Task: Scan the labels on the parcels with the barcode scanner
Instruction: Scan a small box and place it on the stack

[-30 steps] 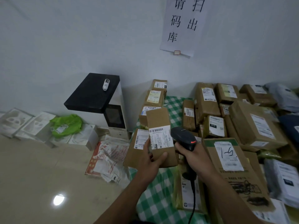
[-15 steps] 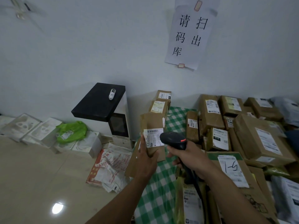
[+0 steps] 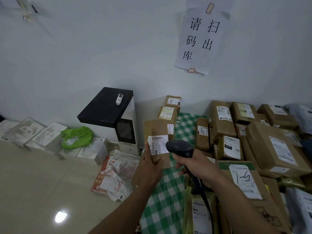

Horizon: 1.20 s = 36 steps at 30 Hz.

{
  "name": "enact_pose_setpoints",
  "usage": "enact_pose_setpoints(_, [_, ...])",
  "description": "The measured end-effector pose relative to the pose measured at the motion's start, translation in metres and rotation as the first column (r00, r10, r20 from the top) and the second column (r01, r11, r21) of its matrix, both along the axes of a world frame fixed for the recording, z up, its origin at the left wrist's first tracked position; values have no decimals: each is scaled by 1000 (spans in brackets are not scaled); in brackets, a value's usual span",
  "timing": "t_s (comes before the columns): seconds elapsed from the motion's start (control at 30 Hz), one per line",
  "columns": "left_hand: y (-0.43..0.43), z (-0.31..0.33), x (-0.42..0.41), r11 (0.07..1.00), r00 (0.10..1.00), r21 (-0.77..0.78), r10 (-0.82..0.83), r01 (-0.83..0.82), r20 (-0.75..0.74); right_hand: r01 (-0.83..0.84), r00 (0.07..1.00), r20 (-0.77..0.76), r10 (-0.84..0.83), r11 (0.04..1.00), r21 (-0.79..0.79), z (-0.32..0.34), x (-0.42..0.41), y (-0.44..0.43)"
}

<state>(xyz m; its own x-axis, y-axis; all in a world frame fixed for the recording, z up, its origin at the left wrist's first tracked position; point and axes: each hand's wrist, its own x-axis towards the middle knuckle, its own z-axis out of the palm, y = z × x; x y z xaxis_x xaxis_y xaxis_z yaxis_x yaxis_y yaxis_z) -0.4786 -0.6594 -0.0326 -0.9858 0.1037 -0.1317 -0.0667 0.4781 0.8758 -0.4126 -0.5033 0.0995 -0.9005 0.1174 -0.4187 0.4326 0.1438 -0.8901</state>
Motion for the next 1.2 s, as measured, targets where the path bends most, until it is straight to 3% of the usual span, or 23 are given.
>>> enact_pose_setpoints(0.3, [-2, -15, -5, 1000, 1000, -7, 13, -12, 5, -2, 1000, 21, 2, 1000, -24, -4, -2, -1])
enact_pose_setpoints(0.43, [-9, -22, -8, 993, 999, 114, -3, -2, 40, -17, 1000, 18, 17, 999, -38, -8, -3, 0])
enact_pose_setpoints(0.57, [-32, -18, -3, 965, 992, 242, 74, -97, 103, 18, 999, 33, -17, 1000, -22, -18, -6, 6])
enact_pose_setpoints(0.67, [-58, -28, -5, 976, 978, 196, 57, -97, 198, 20, 999, 47, -20, 1000, 8, -27, -10, 8])
enact_pose_setpoints(0.83, [-72, -48, -14, 989, 939, 142, -98, 53, 331, -25, 998, 52, 20, 996, 91, -38, -16, 1])
enact_pose_setpoints(1.1, [-55, -62, -25, 992, 939, 120, -62, 23, 338, 14, 996, 87, -24, 993, 115, -54, -25, 6])
enact_pose_setpoints(1.2, [-53, -73, -26, 998, 939, 46, -49, 35, 341, 21, 996, 85, -29, 996, 90, -55, -23, 10])
